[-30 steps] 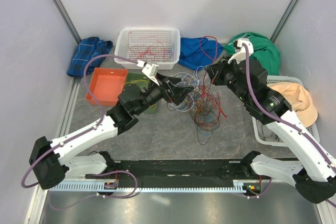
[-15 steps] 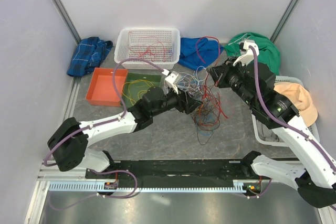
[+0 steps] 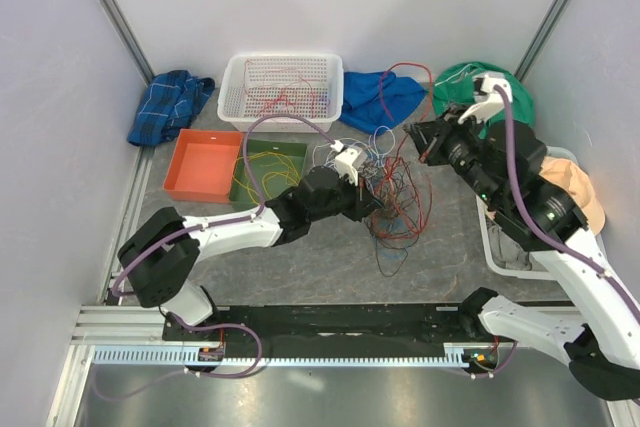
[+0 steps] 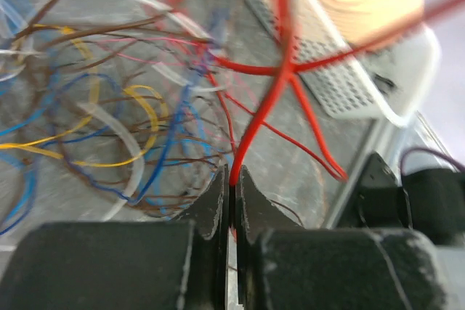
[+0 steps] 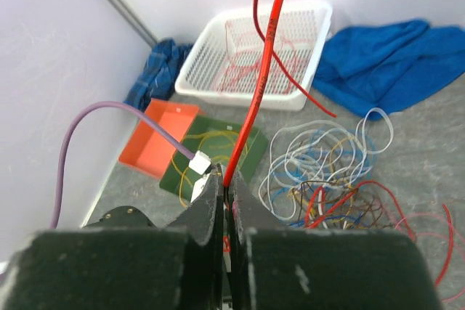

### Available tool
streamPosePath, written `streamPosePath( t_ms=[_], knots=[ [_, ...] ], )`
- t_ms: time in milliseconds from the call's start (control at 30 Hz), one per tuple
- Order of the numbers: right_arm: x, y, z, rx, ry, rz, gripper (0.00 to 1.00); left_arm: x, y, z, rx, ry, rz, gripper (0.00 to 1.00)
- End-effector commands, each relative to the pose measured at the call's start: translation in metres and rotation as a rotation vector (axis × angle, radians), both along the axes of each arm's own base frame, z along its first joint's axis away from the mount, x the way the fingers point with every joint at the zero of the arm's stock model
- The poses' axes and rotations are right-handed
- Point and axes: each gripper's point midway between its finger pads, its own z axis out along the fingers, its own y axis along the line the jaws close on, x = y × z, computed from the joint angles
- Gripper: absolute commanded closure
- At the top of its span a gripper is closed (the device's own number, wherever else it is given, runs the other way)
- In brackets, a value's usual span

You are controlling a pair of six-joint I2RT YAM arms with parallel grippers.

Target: Untangle the cables

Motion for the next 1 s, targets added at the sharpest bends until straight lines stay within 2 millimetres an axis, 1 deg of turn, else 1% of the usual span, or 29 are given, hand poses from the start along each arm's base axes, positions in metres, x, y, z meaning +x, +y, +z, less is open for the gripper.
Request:
streamPosePath(
  t_ms=[0,33,67,100,133,167,200,333,400,467,533,567,633,667,700,733,767,800,833,867,900,967],
  knots=[
    [-0.029,-0.045,0.082,0.112,-0.206,-0.101,1.0,0.039,0.037,-0.029,0.142,0.115,0.235,0.98],
    [-0.031,-0.05,0.086,0.115,-0.217,-0.113,1.0,0.043,0.044,-0.037,0.156,0.149,0.26,0.98],
    [-0.034,-0.055,0.092,0.121,-0.232,-0.122,1.0,0.044,0.054,-0.05,0.18,0.209,0.296,0.98],
    [-0.04,-0.063,0.101,0.136,-0.254,-0.141,1.0,0.045,0.059,-0.061,0.197,0.247,0.305,0.98],
    [-0.043,-0.068,0.106,0.143,-0.265,-0.153,1.0,0.051,0.068,-0.071,0.209,0.278,0.33,0.98],
    [-0.045,-0.072,0.109,0.139,-0.276,-0.161,1.0,0.051,0.072,-0.079,0.224,0.31,0.344,0.98],
    [-0.051,-0.078,0.119,0.155,-0.296,-0.173,1.0,0.052,0.079,-0.095,0.261,0.344,0.361,0.98],
    [-0.06,-0.095,0.136,0.171,-0.334,-0.219,1.0,0.049,0.089,-0.125,0.328,0.408,0.383,0.98],
    [-0.064,-0.1,0.143,0.178,-0.35,-0.228,1.0,0.046,0.09,-0.134,0.345,0.427,0.386,0.98],
    [-0.066,-0.105,0.145,0.186,-0.355,-0.242,1.0,0.045,0.093,-0.142,0.362,0.44,0.395,0.98],
    [-0.07,-0.109,0.149,0.191,-0.365,-0.249,1.0,0.045,0.095,-0.147,0.372,0.448,0.403,0.98],
    [-0.071,-0.111,0.151,0.195,-0.371,-0.254,1.0,0.046,0.095,-0.147,0.372,0.446,0.404,0.98],
    [-0.072,-0.112,0.153,0.197,-0.375,-0.253,1.0,0.043,0.097,-0.143,0.38,0.449,0.396,0.98],
    [-0.072,-0.111,0.152,0.194,-0.373,-0.249,1.0,0.045,0.094,-0.131,0.359,0.424,0.382,0.98],
    [-0.07,-0.109,0.149,0.19,-0.366,-0.248,1.0,0.046,0.093,-0.122,0.344,0.409,0.381,0.8],
    [-0.069,-0.107,0.148,0.191,-0.363,-0.243,1.0,0.047,0.093,-0.114,0.328,0.396,0.38,0.67],
    [-0.067,-0.105,0.145,0.184,-0.354,-0.239,1.0,0.049,0.091,-0.087,0.277,0.352,0.372,0.57],
    [-0.064,-0.102,0.14,0.175,-0.343,-0.237,1.0,0.05,0.09,-0.072,0.254,0.324,0.368,0.38],
    [-0.063,-0.101,0.138,0.175,-0.339,-0.235,1.0,0.052,0.09,-0.056,0.227,0.289,0.369,0.13],
    [-0.06,-0.099,0.134,0.171,-0.328,-0.236,1.0,0.055,0.093,-0.041,0.212,0.247,0.381,0.01],
    [-0.057,-0.096,0.13,0.166,-0.318,-0.233,1.0,0.055,0.096,-0.011,0.156,0.192,0.385,0.0],
    [-0.054,-0.093,0.127,0.165,-0.309,-0.231,1.0,0.056,0.101,0.017,0.118,0.113,0.388,0.0]
  ],
)
